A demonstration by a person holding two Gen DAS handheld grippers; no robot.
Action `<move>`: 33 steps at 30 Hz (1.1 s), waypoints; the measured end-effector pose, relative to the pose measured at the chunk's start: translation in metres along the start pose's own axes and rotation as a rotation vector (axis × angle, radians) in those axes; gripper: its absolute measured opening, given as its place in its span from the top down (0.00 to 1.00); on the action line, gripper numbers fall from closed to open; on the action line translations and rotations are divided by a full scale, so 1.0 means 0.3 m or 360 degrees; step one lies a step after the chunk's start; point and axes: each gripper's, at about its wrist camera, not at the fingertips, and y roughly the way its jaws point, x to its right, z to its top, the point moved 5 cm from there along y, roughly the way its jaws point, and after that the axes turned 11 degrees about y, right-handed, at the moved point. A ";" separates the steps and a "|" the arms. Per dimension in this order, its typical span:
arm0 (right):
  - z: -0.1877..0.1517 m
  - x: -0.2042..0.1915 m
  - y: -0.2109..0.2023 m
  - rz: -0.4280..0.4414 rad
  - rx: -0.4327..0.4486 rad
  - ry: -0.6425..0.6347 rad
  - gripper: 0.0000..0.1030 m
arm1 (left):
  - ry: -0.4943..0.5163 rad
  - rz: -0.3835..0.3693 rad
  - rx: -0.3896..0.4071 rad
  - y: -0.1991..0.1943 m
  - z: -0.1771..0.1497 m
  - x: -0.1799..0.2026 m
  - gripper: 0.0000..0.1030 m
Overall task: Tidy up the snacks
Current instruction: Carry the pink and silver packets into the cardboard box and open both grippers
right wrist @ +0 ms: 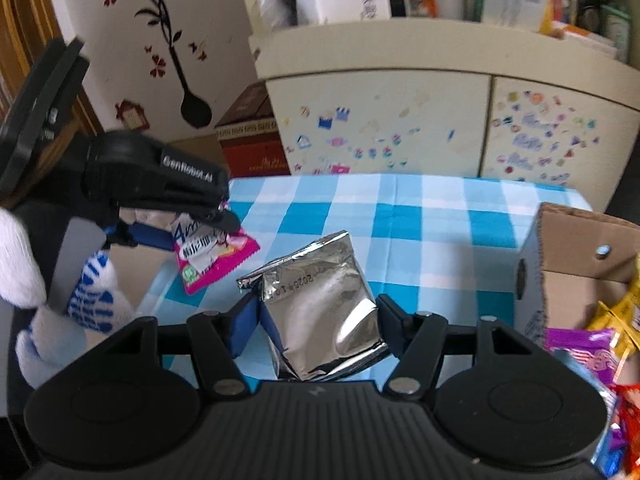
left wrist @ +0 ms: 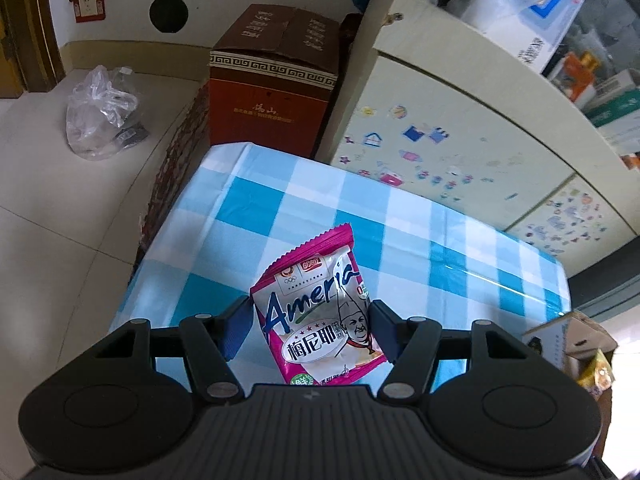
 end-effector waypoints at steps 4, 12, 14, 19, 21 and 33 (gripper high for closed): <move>-0.001 0.019 -0.072 -0.0008 0.0048 0.0043 0.38 | 0.0034 0.0000 0.0025 -0.040 -0.035 0.025 0.33; -0.003 0.083 -0.188 -0.0025 0.0130 0.0153 0.38 | 0.0093 -0.0002 0.0042 -0.092 -0.129 0.052 0.33; -0.001 0.100 -0.213 -0.0029 0.0150 0.0186 0.38 | 0.0109 0.0013 0.0048 -0.098 -0.149 0.054 0.33; 0.004 0.140 -0.258 -0.0042 0.0183 0.0237 0.38 | 0.0137 -0.0012 0.0058 -0.113 -0.195 0.067 0.33; 0.006 0.156 -0.277 -0.0047 0.0198 0.0251 0.38 | 0.0151 -0.0015 0.0069 -0.121 -0.213 0.071 0.33; 0.016 0.264 -0.391 -0.0036 0.0288 0.0367 0.38 | 0.0153 -0.0091 0.0116 -0.182 -0.312 0.096 0.33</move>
